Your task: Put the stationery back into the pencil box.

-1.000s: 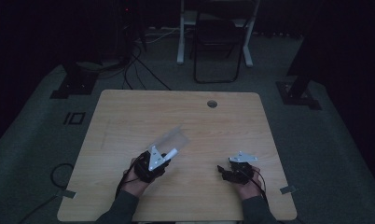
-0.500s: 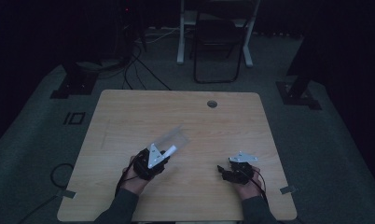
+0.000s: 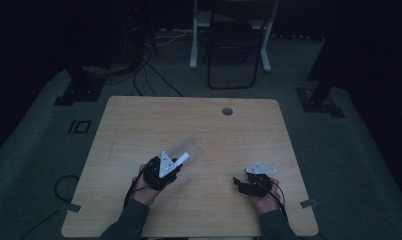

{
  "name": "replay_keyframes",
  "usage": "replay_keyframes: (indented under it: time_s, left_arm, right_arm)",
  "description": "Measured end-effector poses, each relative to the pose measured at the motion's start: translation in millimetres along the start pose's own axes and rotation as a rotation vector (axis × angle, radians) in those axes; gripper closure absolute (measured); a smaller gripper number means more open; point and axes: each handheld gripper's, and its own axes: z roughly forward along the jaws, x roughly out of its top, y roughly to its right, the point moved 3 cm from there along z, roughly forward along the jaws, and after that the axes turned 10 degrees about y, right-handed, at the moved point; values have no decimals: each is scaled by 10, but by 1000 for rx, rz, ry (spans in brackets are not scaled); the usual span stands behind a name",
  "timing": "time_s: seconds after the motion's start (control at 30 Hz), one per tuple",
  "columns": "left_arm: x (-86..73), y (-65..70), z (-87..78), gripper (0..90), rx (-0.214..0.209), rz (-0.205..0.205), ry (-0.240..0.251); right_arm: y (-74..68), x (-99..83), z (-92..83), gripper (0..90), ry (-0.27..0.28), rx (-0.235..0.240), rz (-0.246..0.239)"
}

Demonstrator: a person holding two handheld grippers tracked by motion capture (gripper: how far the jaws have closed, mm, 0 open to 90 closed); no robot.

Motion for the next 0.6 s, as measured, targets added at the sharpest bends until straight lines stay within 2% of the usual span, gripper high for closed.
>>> replay_keyframes:
  time_s: [0.6]
  left_arm:
    - [-13,-53,70,706,26,-5,2]
  right_arm:
    - [0,0,0,363,0,0,0]
